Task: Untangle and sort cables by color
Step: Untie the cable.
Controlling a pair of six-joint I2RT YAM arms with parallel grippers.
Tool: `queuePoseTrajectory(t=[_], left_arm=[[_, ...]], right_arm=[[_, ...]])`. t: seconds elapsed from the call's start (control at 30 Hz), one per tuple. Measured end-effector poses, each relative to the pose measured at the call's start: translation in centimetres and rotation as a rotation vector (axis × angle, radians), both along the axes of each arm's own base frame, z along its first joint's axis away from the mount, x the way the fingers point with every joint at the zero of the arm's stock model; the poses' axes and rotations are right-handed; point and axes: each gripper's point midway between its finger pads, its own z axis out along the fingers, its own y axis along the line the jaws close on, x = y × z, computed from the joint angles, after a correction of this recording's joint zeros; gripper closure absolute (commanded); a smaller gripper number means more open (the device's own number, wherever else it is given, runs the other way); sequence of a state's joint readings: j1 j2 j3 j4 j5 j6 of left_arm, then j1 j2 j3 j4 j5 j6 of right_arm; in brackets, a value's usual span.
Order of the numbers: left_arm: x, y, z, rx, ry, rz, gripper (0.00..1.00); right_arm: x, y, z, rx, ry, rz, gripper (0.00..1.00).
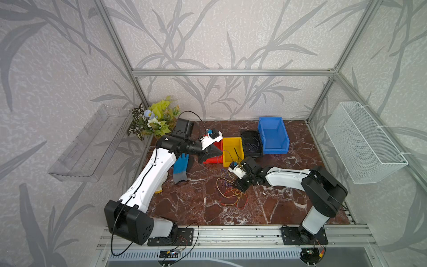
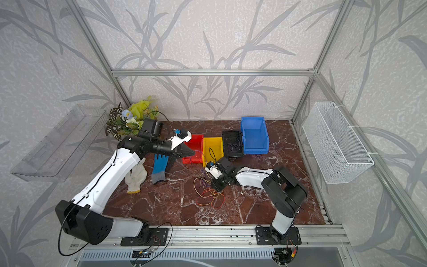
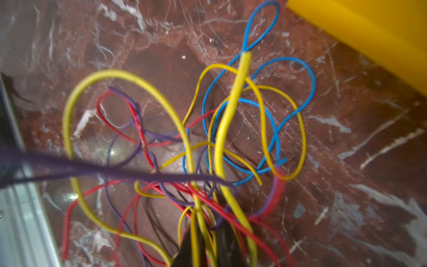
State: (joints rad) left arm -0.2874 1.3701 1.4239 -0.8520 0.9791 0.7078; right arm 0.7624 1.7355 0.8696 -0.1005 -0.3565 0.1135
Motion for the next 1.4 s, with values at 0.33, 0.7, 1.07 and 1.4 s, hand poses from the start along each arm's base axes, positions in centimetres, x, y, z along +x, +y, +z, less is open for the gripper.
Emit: queuePoseTrajectory(t=[0.33, 0.7, 1.07, 1.4], left_arm=[[2.6, 4.9, 6.8, 0.027, -0.058, 0.237, 1.0], [1.8, 6.6, 21.0, -0.141, -0.361, 0.353, 1.0], [3.0, 6.4, 18.7, -0.142, -0.271, 0.354, 1.0], [4.4, 5.7, 9.0, -0.106, -0.041, 0.326, 1.0]], right_arm=[[2.0, 1.3, 2.0, 0.112, -0.047, -0.041, 0.94], [1.0, -0.5, -0.1, 0.046, 0.044, -0.074, 0.73], [0.1, -1.2, 1.0, 0.038, 0.08, -0.081, 0.53], [1.7, -0.4, 19.4, 0.27, -0.295, -0.004, 0.12]])
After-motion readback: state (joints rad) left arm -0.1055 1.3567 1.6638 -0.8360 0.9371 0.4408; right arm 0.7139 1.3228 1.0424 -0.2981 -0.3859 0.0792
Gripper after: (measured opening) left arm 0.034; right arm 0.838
